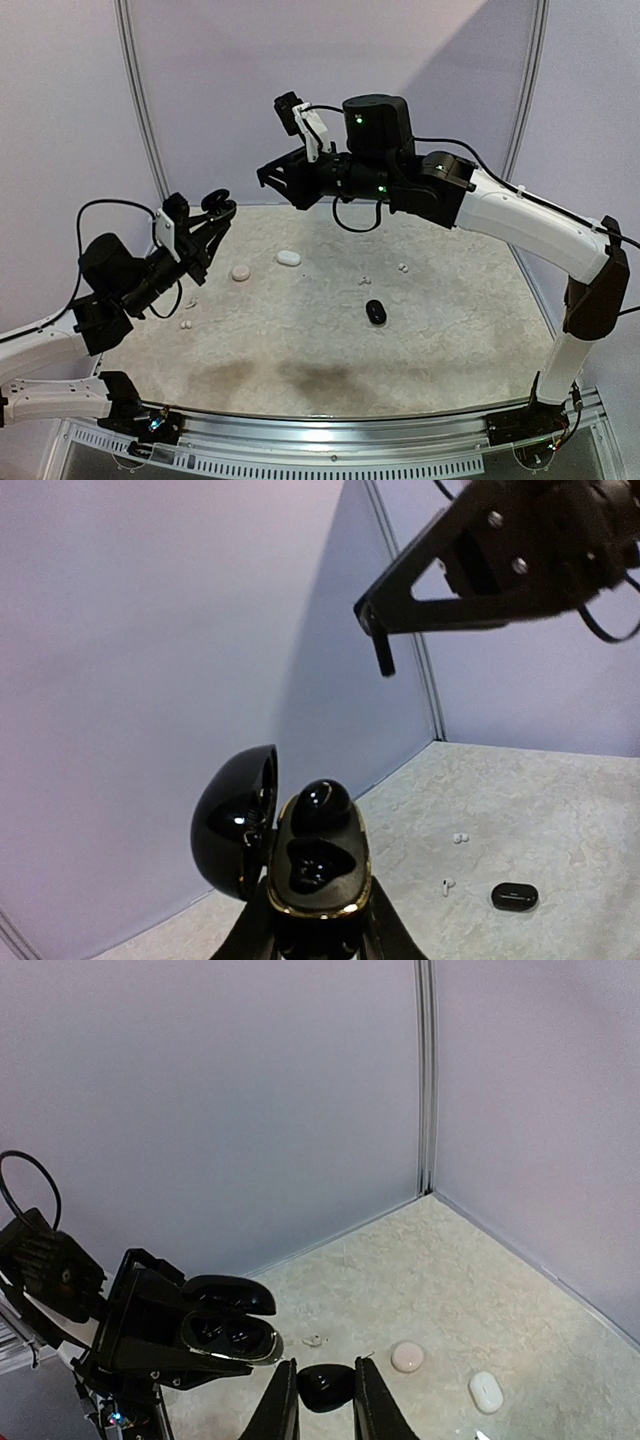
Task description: Insert the wireless bluetooth earbuds into the charging case
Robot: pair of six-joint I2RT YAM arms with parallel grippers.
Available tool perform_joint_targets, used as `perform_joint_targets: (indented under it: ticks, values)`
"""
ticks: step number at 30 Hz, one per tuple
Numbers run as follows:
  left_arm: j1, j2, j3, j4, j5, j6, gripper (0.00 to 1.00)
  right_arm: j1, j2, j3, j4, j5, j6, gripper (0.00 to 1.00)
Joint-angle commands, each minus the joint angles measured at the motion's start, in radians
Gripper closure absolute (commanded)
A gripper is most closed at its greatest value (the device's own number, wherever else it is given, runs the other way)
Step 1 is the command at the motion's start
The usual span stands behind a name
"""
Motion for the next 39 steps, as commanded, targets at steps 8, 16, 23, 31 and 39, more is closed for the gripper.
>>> perform_joint_targets:
  ticks: [8,16,23,31,39]
  values:
    - [0.038,0.233,0.239,-0.072,-0.048,-0.043,1.0,-0.104,-0.037,0.017,0.25,-0.108,0.038,1.0]
    - [0.034,0.288,0.106,0.245,0.016,-0.037,1.0,-0.063,-0.068,-0.095,0.356,-0.129,-0.047,1.0]
    - [0.036,0.246,-0.091,0.418,0.118,-0.059,1.0,0.078,-0.165,-0.332,0.553,-0.108,-0.271,1.0]
    - [0.035,0.192,-0.181,0.535,0.253,0.094,1.0,0.146,-0.112,-0.402,0.633,-0.084,-0.283,1.0]
    - [0.033,0.156,-0.2,0.513,0.295,0.208,1.0,0.159,-0.062,-0.411,0.708,-0.061,-0.282,1.0]
